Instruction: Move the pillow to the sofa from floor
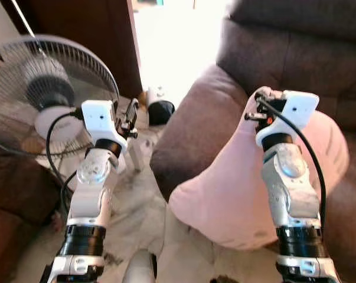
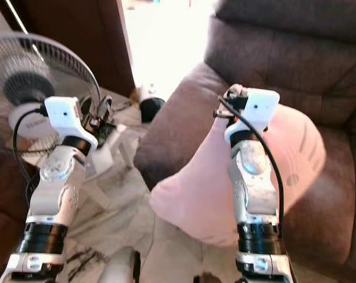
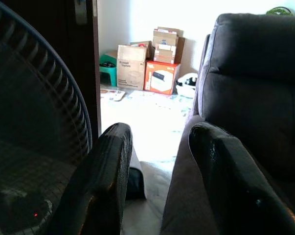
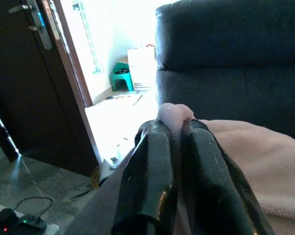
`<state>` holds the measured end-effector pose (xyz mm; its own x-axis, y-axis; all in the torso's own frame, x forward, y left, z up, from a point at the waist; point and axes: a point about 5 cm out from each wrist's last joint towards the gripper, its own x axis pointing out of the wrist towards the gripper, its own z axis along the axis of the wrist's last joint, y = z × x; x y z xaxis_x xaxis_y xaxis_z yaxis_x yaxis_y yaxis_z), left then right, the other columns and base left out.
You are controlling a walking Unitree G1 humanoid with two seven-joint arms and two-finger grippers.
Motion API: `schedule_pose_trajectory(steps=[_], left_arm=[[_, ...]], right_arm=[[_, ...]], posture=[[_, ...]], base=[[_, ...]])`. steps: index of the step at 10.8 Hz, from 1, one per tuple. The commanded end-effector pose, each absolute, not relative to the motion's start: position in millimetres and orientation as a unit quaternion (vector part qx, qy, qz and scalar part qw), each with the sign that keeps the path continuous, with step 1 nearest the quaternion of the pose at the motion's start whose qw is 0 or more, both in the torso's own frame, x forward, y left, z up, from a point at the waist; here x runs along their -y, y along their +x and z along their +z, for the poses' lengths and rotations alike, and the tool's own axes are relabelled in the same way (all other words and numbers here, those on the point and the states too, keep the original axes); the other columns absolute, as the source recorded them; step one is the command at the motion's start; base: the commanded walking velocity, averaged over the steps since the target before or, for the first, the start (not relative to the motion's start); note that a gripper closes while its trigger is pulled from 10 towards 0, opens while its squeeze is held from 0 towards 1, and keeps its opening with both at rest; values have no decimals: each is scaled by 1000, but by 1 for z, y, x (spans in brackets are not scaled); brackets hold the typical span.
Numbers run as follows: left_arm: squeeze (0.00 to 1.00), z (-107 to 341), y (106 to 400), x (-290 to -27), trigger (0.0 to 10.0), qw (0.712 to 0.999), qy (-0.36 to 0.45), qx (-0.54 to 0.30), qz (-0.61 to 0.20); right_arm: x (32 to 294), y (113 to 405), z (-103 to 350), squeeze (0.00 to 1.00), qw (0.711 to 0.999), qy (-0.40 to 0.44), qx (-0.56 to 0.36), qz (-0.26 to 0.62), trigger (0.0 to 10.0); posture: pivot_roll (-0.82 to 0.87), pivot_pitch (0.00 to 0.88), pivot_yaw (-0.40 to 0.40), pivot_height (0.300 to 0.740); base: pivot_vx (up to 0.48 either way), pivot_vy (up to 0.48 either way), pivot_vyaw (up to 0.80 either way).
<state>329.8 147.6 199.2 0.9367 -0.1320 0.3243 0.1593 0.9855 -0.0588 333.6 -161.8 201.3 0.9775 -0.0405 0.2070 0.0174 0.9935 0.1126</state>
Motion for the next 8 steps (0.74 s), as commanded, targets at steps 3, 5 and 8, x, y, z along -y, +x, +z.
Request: schedule_pose_trajectory(steps=[3, 5, 8], left_arm=[[0, 200, 330, -149, 10000, 984, -41, 159, -76], [0, 200, 330, -149, 10000, 984, -41, 159, -76], [0, 200, 330, -149, 10000, 984, -41, 159, -76]], right_arm=[[156, 333, 231, 0, 983, 59, 177, 1, 10000], [156, 333, 231, 0, 983, 59, 177, 1, 10000], [156, 333, 231, 0, 983, 59, 177, 1, 10000]], posture=[[95, 43, -10, 714], [95, 43, -10, 714], [95, 43, -10, 714]], base=[[0, 0, 0], [0, 0, 0], [0, 0, 0]])
